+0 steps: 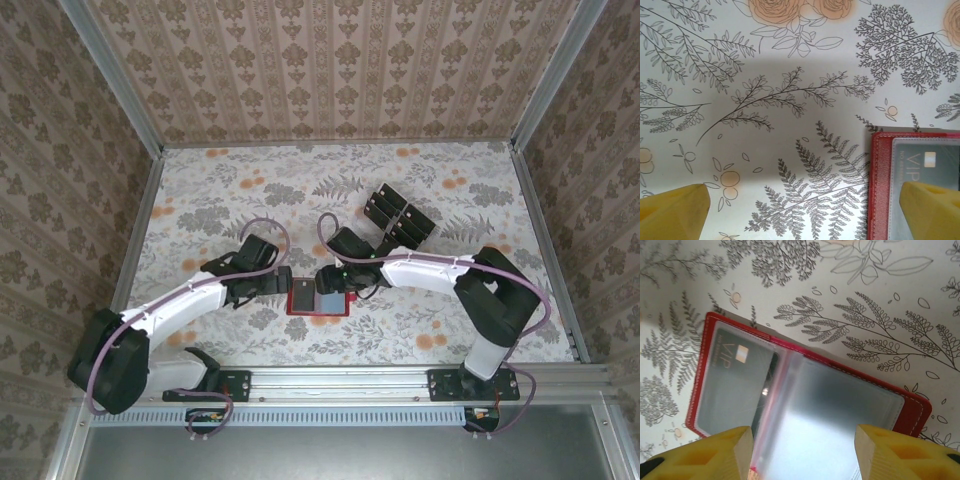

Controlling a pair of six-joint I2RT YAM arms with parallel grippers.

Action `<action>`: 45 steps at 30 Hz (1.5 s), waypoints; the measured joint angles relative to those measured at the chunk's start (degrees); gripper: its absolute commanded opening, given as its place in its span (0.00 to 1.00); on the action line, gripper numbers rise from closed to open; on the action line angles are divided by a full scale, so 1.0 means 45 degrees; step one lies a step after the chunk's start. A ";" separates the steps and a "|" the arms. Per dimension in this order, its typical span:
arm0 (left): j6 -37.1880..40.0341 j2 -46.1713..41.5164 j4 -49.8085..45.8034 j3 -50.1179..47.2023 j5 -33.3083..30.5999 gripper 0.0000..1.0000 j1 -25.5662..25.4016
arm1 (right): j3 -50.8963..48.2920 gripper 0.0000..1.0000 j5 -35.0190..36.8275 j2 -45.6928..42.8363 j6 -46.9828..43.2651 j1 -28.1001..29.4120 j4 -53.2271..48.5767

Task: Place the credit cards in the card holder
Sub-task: Flip over the card slot in the card holder.

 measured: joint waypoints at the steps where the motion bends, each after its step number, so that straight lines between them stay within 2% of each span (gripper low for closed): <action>1: -0.0044 0.0000 0.0034 0.0000 0.0024 1.00 -0.0029 | 0.0000 0.58 -0.0005 0.0073 0.0000 0.0000 0.0000; 11: -0.0189 -0.0267 0.0476 -0.0194 0.0282 1.00 -0.0427 | -0.0238 0.58 -0.0175 0.0554 0.0097 0.0000 0.0549; 19: -0.0189 -0.0699 0.1039 -0.0952 0.0330 1.00 -0.0942 | -0.0272 0.58 -0.0903 0.0840 0.0733 0.0000 0.1739; 31: -0.0515 -0.2137 0.2040 -0.2259 -0.0044 1.00 -0.2715 | -0.0325 0.58 -0.1350 0.1025 0.1447 0.0000 0.2467; 39: -0.0733 -0.2186 0.2905 -0.2346 -0.0636 1.00 -0.4129 | -0.0447 0.58 -0.1355 0.1025 0.1773 0.0000 0.2725; 45: -0.0758 -0.1817 0.3604 -0.2346 -0.0971 1.00 -0.4682 | -0.0525 0.58 -0.1399 0.1025 0.1841 0.0000 0.2934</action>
